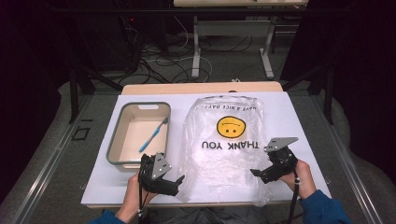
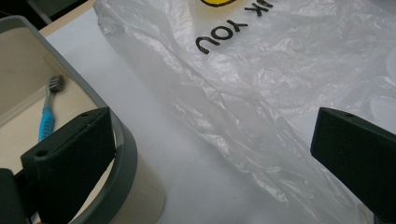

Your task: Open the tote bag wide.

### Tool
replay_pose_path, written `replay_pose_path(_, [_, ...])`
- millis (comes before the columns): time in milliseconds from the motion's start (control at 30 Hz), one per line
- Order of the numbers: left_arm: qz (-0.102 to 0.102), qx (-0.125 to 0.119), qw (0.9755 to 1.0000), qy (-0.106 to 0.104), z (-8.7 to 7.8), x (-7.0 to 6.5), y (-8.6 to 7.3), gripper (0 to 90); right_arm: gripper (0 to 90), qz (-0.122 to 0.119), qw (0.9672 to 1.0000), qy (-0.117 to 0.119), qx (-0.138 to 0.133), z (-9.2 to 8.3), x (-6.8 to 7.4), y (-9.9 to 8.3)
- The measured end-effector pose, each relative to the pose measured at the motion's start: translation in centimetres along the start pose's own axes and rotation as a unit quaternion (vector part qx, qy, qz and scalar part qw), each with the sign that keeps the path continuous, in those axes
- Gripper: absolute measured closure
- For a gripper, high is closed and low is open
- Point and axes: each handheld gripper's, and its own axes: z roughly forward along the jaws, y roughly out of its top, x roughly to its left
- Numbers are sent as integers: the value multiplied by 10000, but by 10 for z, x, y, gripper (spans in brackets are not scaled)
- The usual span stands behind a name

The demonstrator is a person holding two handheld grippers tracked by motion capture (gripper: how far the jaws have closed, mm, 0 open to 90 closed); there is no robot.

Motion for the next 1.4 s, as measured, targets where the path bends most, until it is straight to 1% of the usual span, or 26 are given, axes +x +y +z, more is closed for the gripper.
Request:
replay_pose_path(33, [46,-24,10000,62,-1,0,1,14,0,33,10000,19,10,1,0,1])
replay_pose_path(67, [-73,-37,9999,145,0,-2,1,14,0,33,10000,19,10,1,0,1])
replay_pose_path(133, [-20,-12,9999,105,-1,-1,2,17,0,21,9999,55,103,3,0,5])
replay_pose_path(200, [-40,-73,9999,78,-1,-2,3,16,0,45,10000,69,45,5,1,6])
replay_pose_path(267, [36,-109,9999,90,-3,-3,4,16,0,11,9999,86,73,8,1,7])
replay_pose_path(300, [12,-202,9998,84,-3,-5,5,16,0,7,9998,109,184,8,1,8])
replay_pose_path(333, [-7,-210,9998,13,-5,-6,6,16,0,7,9998,109,184,8,1,8])
replay_pose_path(367, [78,-272,9996,53,-5,-7,7,17,1,-51,9998,141,144,10,1,9])
replay_pose_path(400, [96,-268,9996,-9,-5,-10,9,17,3,-22,9999,86,134,12,1,9])
replay_pose_path(533, [260,-250,9992,-182,-2,-20,13,19,17,-36,9993,213,307,16,0,12])
replay_pose_path(600, [325,-156,9989,-297,2,-23,14,22,27,-54,9994,197,285,20,-1,12])
replay_pose_path(700, [291,56,9978,-589,11,-26,14,24,49,-81,9991,205,353,24,-1,13])
replay_pose_path(733, [278,168,9972,-667,15,-26,14,28,131,-68,9987,244,445,28,-2,13])
replay_pose_path(767, [235,227,9967,-737,19,-27,13,31,170,-64,9987,238,455,31,-2,13])
replay_pose_path(800, [189,431,9956,-809,29,-27,12,38,172,-41,9984,257,509,34,-2,14])
replay_pose_path(833, [189,431,9956,-809,29,-27,12,43,184,-63,9978,275,593,36,-3,14])
replay_pose_path(900, [64,644,9942,-859,40,-27,12,52,217,-91,9973,308,660,41,-4,16])
replay_pose_path(933, [41,693,9943,-806,46,-27,11,54,230,-96,9970,341,688,45,-5,16])
replay_pose_path(967, [31,845,9925,-878,51,-25,12,59,240,-125,9969,359,695,48,-5,17])
replay_pose_path(1133, [-95,1011,9924,-690,70,-25,12,175,325,-275,9938,422,991,63,-8,17])
replay_pose_path(1167, [-96,1074,9915,-733,72,-24,13,208,353,-228,9928,483,1075,65,-7,16])
replay_pose_path(1233, [-114,1096,9913,-723,76,-25,11,336,443,-320,9919,502,1124,69,-8,14])
replay_pose_path(1267, [-116,1108,9912,-714,77,-26,10,369,477,-351,9913,582,1125,69,-7,12])
replay_pose_path(1300, [-85,1078,9909,-801,77,-26,8,403,500,-295,9911,587,1159,70,-6,11])
replay_pose_path(1367, [-67,1076,9907,-829,76,-25,7,493,543,-321,9910,584,1157,70,-6,10])
replay_pose_path(1400, [-48,1031,9917,-761,76,-25,7,540,576,-313,9917,540,1127,70,-6,10])
